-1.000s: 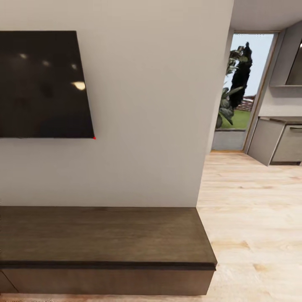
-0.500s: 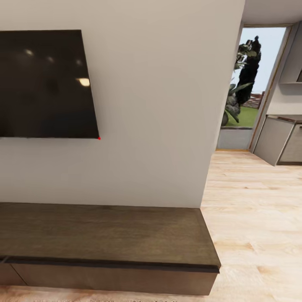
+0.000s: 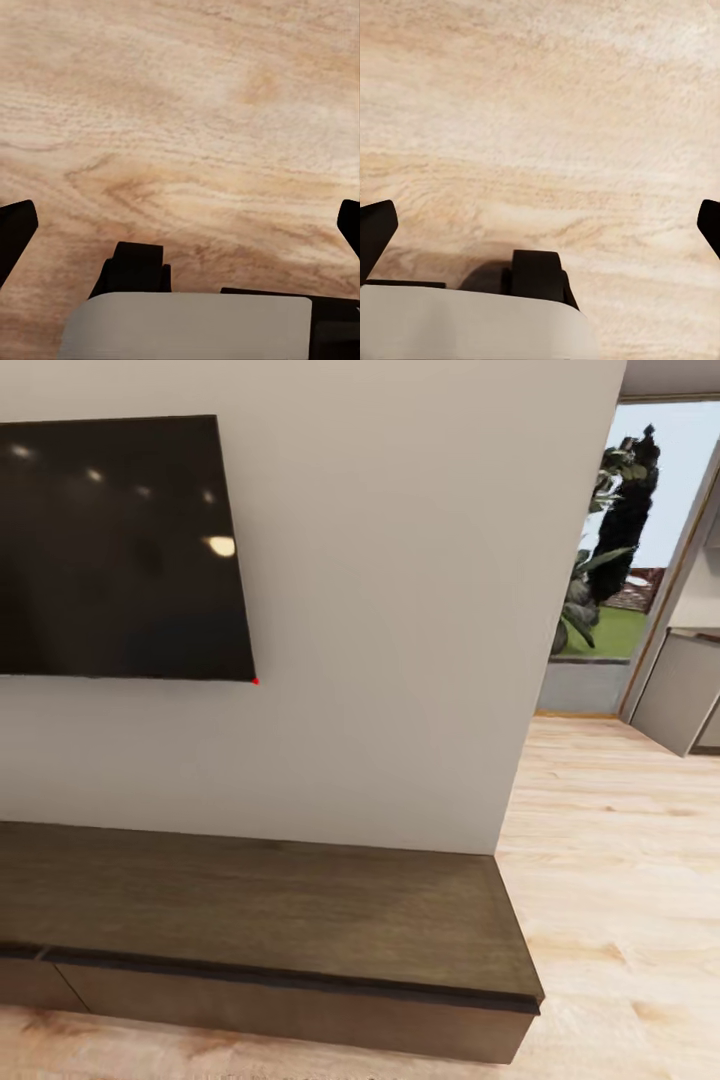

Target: Place each of the two pumpkins and all three candles from the living room inside a cabinet in the living room (use any cabinet), then make sure every cabinet is closed, and position the cauldron so it is next to a table in the living room.

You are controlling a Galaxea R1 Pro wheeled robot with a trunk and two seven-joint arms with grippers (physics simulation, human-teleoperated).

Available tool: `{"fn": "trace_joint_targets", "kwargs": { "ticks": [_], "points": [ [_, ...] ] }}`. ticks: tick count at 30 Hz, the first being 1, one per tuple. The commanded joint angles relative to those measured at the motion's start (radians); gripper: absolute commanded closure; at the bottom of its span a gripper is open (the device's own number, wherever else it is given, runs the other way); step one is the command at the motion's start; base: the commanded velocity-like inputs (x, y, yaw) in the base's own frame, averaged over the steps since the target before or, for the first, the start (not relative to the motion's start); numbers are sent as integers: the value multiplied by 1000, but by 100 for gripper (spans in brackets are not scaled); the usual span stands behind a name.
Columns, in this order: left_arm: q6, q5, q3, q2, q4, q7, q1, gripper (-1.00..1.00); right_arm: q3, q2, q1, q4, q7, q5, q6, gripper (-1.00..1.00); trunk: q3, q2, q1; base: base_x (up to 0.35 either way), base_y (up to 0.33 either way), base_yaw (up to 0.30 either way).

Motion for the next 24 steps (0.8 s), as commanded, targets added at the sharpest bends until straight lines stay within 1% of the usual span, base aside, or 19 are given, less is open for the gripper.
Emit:
{"fn": "trace_joint_targets", "kwargs": {
  "ticks": [1,8,16,24],
  "points": [
    [0,0,0,0,0,0,0,-100,0,0,0,0,0,0,0,-100,-2,0,0,0,0,131],
    [0,0,0,1,0,0,0,-100,1,8,0,0,0,1,0,-100,-13,0,0,0,0,131],
    [0,0,0,1,0,0,0,-100,0,6,1,1,0,-3,0,-100,-26,0,0,0,0,131],
    [0,0,0,1,0,0,0,-100,0,11,2,2,0,-3,0,-100,-39,0,0,0,0,131]
  ]
}}
